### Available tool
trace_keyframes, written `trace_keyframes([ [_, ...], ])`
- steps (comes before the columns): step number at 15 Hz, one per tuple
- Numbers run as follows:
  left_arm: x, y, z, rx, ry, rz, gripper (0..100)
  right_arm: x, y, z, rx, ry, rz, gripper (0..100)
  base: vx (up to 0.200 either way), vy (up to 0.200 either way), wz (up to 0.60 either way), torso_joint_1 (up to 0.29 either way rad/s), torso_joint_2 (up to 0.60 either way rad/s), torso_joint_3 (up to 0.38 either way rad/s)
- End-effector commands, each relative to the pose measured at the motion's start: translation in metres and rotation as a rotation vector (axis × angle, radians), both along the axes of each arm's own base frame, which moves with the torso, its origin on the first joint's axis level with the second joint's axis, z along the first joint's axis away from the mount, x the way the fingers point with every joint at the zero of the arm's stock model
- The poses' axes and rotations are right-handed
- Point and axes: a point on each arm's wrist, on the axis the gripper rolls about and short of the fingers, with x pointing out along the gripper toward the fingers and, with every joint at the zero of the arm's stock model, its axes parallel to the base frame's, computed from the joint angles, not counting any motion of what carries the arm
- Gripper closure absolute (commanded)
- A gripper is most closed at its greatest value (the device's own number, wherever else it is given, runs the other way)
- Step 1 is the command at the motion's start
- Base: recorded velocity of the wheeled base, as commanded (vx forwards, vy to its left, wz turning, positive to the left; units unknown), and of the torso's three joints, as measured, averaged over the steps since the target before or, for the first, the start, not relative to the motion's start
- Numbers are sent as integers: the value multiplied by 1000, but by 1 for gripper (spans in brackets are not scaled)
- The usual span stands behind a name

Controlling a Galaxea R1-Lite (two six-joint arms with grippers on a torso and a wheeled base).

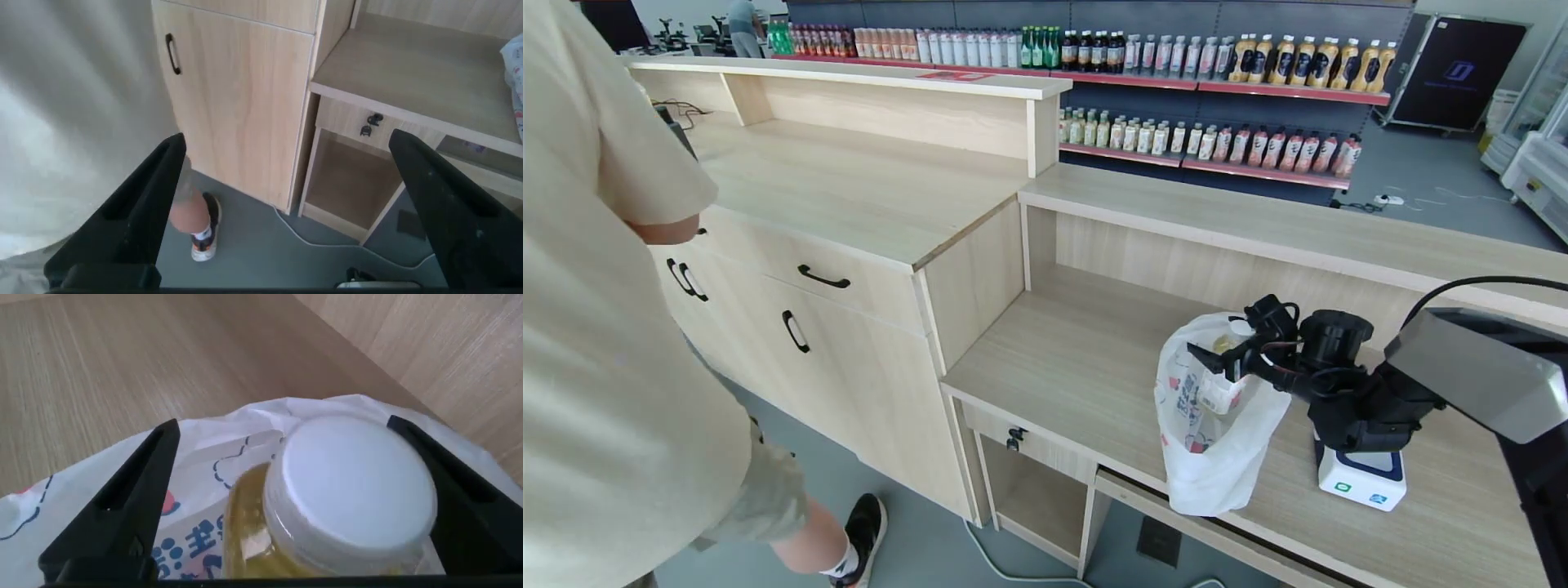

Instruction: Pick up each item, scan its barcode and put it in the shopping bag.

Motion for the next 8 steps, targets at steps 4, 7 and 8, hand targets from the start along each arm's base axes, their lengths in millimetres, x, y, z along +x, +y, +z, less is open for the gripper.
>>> trace_keyframes([
  [4, 0, 0, 0, 0, 0, 0, 0, -148, -37, 118, -22, -30, -112, 0, 0, 0, 0, 0, 0, 0],
  [7, 0, 0, 0, 0, 0, 0, 0, -197, -64, 148, -122, -34, -314, 0, 0, 0, -200, 1, -1, 1],
  [8, 0, 0, 0, 0, 0, 0, 0, -217, -79, 158, -152, -3, -401, 0, 0, 0, -600, 2, 7, 2],
])
